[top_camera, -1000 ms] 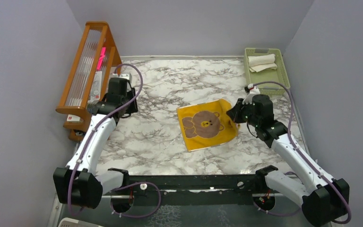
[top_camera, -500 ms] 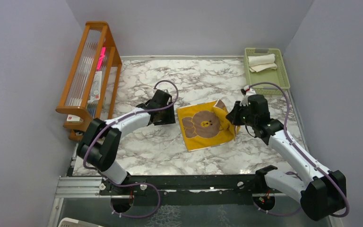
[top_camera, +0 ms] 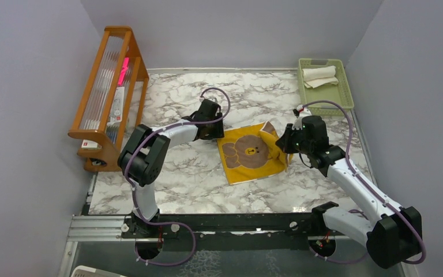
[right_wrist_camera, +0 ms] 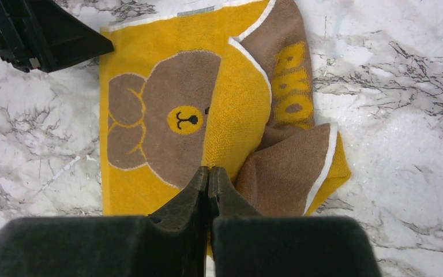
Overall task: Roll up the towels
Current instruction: Flatten out the towel at the center of the board.
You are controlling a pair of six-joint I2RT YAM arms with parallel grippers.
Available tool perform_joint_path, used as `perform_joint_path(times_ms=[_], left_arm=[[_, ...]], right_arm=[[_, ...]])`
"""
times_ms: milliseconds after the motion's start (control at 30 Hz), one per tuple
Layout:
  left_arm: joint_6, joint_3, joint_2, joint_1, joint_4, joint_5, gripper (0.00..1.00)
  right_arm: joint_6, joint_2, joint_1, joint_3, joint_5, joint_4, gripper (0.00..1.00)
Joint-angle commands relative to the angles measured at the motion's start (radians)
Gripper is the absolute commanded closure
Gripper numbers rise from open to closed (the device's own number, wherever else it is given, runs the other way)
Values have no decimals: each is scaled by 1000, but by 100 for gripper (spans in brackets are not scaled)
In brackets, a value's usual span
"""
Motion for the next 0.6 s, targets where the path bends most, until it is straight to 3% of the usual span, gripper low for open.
perform_joint_path(times_ms=[0, 100, 233, 433, 567], left_arm=[[37, 38, 49, -3, -17, -80, 46], [41, 46, 64, -3, -17, -93, 48], [46, 53, 87, -8, -29, -114, 64], [48, 41, 119, -42, -33, -146, 75], [47, 47, 144, -49, -26, -148, 100]], right_arm=[[-25, 5, -5, -12, 24, 44, 100], [-31, 3, -4, -11, 29, 43, 100], [-33, -2, -5, -6, 36, 37, 100], [-35, -19, -4, -3, 48, 23, 100], [-38, -25, -4, 1, 61, 4, 97]])
